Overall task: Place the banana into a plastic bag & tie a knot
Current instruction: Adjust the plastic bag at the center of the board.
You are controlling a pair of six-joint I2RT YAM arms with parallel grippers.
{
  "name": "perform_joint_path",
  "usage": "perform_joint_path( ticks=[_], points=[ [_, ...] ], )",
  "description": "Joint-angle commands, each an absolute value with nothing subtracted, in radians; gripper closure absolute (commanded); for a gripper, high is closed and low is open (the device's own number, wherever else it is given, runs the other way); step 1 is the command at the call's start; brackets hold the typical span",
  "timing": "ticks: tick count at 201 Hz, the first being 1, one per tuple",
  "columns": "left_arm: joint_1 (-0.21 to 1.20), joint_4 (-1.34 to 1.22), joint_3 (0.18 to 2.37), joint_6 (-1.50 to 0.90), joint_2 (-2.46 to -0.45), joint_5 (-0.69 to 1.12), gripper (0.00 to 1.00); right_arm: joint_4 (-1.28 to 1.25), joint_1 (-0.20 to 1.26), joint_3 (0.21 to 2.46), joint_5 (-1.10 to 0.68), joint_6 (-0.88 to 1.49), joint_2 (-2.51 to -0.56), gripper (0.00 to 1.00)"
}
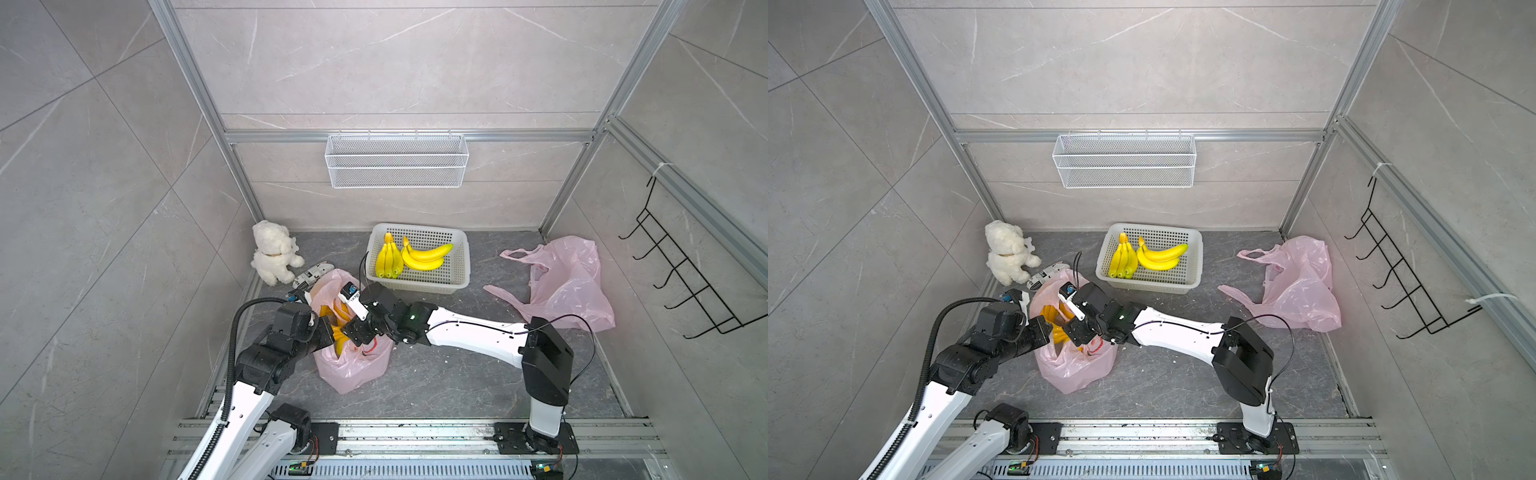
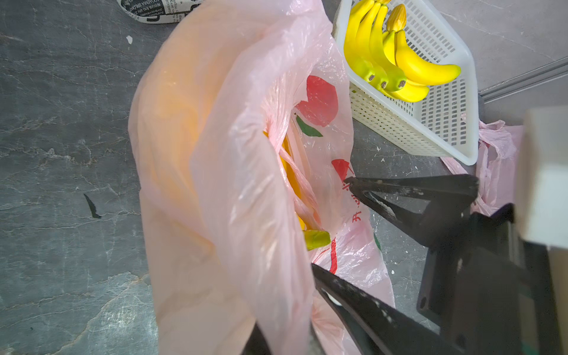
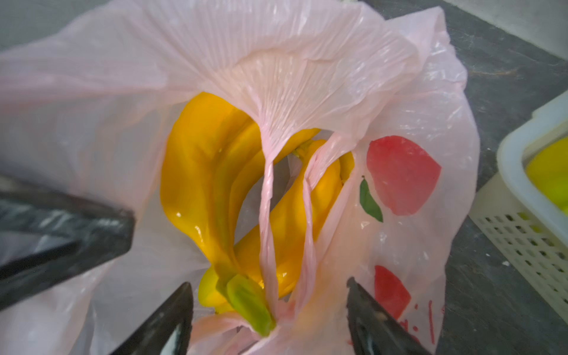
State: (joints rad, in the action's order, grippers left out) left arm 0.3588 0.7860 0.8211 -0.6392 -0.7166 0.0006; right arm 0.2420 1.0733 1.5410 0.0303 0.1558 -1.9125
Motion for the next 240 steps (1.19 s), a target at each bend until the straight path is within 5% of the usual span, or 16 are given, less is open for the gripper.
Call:
perform_joint_path(
  ticks=[1, 96, 137, 186, 240],
  points=[
    [0.354, 0.802, 0.836, -0.622, -0.705, -0.015, 1.00, 0.322, 1.064, 1.635, 0.187, 0.254, -1.942, 0.20],
    [0.354, 0.790, 0.819, -0.621, -0.716, -0.018, 1.00, 0.511, 1.035, 1.691, 0.305, 0.413, -2.050, 0.24],
    [0.354, 0.778, 0.818, -0.617, -0.725, -0.013, 1.00, 0.444, 1.034, 1.673, 0.222, 0.418, -2.056, 0.49],
    [0.354, 0.760, 0.831, -0.598, -0.762, -0.014, 1.00, 0.382, 1.034, 1.550, 0.297, 0.461, -1.957, 1.00],
    [0.354, 0.624, 0.883, -0.545, -0.899, 0.036, 1.00, 0.316, 1.101, 1.221, 0.503, 0.584, -1.693, 1.00]
  ],
)
